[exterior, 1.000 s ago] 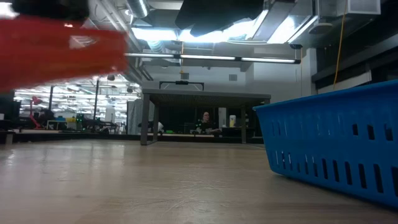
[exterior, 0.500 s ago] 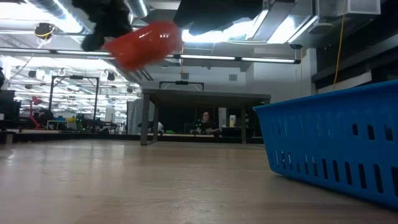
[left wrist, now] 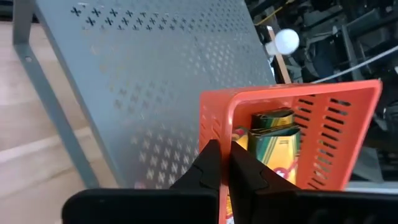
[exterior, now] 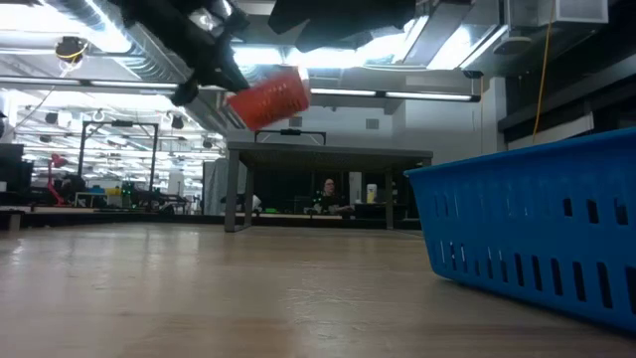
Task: Pick & Place Office Desk Supplies
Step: Put the orange bin onto the shelf
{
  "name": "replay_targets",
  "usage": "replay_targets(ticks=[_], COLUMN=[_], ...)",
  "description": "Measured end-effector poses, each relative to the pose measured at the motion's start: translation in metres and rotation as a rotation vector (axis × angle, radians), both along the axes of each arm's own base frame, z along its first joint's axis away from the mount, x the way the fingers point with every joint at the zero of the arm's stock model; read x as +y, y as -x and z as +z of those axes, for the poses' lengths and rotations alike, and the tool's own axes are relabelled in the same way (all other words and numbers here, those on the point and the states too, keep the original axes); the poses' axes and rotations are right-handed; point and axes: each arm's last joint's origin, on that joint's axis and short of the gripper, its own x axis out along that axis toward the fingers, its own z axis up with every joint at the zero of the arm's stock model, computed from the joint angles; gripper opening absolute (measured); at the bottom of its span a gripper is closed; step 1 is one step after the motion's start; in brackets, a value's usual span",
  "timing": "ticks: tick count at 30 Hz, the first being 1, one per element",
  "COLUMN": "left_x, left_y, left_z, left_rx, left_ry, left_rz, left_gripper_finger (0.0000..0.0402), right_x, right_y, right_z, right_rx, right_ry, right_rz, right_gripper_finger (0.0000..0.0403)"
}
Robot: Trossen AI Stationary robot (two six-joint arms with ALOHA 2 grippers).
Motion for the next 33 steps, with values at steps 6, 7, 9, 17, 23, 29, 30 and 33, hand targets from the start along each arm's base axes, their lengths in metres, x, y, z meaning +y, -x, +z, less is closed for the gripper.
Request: replay_targets(ticks=[6, 7, 9, 17, 23, 29, 30, 33], left_x=[0.035, 0.041, 0.05, 0.07, 0.077, 0.086, 0.087, 0.09], left_y=[-0.009, -0.01, -0.009, 0.001, 0.003, -0.004, -0.005, -0.007], left_z=[-0.007, -0.005, 0.001, 0.024, 0.015, 0.0, -0.002, -0.006], left_rx=[-0.03, -0.024, -0.001, 0.105, 0.162, 0.215, 0.219, 0.231], left_ry=[0.026, 0.023, 0.022, 0.042, 0.122, 0.15, 0.153, 0.168], left_rz=[0.013, 0.013, 0.017, 0.056, 0.063, 0.062, 0.063, 0.067], left_gripper_finger=[0.0004, 0.0004, 0.0004, 0.0004, 0.0004, 0.0004, 0.0004, 0.0004], right_x=[0.001, 0.001, 0.001, 0.003, 0.004, 0.004, 0.005, 0.004], right_y=[0.0, 0.0, 0.0, -0.003, -0.006, -0.006, -0.006, -0.006], right_z=[0.0, 0.0, 0.0, -0.01, -0.014, -0.014, -0.014, -0.014], right_rx=[0.003, 0.005, 0.003, 0.024, 0.027, 0.024, 0.025, 0.026], right_ry=[-0.015, -0.019, -0.02, -0.043, -0.052, -0.06, -0.062, -0.061], right_rz=[0.01, 0.014, 0.014, 0.019, 0.022, 0.026, 0.028, 0.028], right_gripper_finger=[0.0233, 0.0233, 0.0233, 0.0233, 0.0234, 0.0233, 0.0233, 0.0233])
